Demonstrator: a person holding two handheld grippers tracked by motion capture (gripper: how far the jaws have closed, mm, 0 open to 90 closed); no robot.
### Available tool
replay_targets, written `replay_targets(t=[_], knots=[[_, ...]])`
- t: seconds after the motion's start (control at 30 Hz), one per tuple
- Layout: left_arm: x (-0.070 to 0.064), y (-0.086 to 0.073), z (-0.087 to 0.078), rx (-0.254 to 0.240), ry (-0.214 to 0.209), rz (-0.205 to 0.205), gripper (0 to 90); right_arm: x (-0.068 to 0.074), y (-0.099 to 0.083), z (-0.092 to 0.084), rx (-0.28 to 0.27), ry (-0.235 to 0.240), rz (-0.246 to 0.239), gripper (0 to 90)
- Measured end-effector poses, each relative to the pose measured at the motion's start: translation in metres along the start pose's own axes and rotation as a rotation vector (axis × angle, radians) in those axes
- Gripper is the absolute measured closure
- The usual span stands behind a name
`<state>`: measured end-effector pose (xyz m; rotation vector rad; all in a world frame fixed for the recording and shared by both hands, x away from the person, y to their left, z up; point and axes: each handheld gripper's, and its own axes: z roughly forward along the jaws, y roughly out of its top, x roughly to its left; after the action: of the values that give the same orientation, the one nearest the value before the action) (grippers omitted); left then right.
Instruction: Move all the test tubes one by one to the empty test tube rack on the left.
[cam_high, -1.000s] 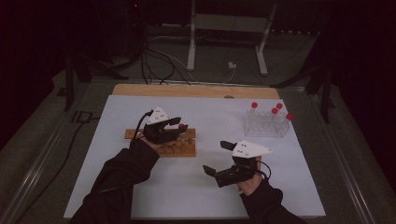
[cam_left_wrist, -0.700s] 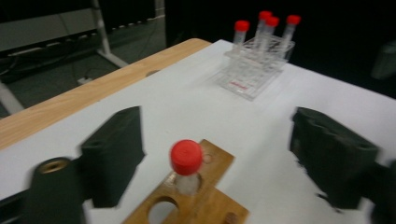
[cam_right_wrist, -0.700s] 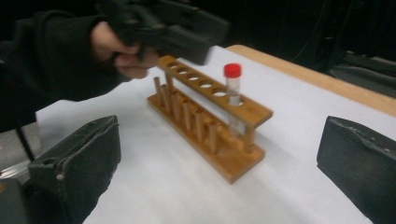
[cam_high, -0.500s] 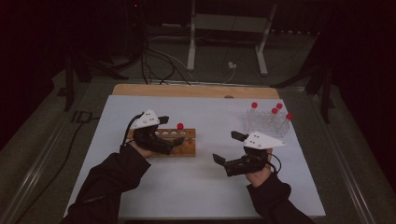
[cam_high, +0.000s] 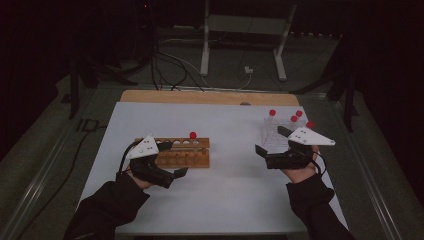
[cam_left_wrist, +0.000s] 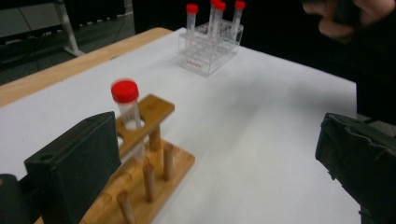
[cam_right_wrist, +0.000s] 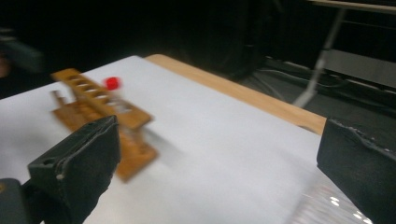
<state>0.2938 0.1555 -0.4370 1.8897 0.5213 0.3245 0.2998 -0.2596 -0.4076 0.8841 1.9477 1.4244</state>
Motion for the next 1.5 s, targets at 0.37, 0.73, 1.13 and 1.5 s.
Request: replay_targets(t=[0.37,0.73,1.13,1.5], knots=[[-0.010,-0.025,-0.016,0.003,0.005,-0.010,0.5,-0.054,-0.019,-0.014,0.003,-0.161,0.060,0.3],[-0.014,-0.038,-0.024,0.001,0.012,-0.017,0.5,-0.086,-0.042,-0.018,0.065,-0.297,0.094,3.0],[-0.018,-0.045,-0.025,0.008,0.007,-0.028,0.5,-0.116,-0.067,-0.015,0.112,-0.410,0.173,15.4],[-0.017,-0.048,-0.024,0.017,-0.003,-0.039,0.5,-0.137,-0.080,-0.004,0.163,-0.422,0.242,38.2]])
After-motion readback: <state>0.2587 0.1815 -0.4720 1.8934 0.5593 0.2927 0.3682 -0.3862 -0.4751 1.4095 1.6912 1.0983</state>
